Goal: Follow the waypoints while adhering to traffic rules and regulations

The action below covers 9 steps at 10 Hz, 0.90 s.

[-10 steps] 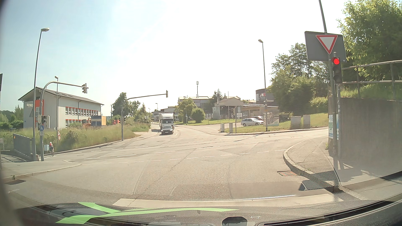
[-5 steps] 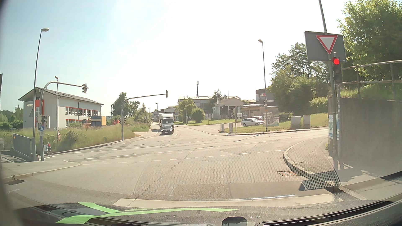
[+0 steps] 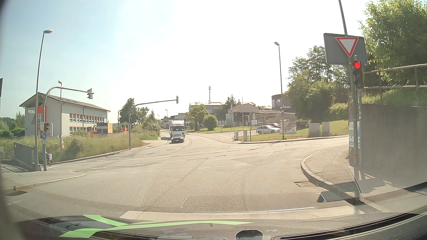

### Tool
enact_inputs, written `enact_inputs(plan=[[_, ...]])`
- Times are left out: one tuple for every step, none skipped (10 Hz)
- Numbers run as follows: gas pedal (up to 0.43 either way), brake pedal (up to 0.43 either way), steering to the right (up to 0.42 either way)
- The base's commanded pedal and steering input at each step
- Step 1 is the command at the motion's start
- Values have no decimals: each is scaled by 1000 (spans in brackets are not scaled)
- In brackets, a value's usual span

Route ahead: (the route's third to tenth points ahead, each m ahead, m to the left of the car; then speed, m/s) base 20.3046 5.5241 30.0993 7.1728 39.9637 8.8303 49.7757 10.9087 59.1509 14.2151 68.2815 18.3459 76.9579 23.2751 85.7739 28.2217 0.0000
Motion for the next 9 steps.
enact_inputs(plan=[[0, 220, 3], [0, 220, 3], [0, 220, 2], [0, 220, 3], [0, 220, 3], [0, 220, 3], [0, 220, 3], [0, 220, 3], [0, 220, 3]])
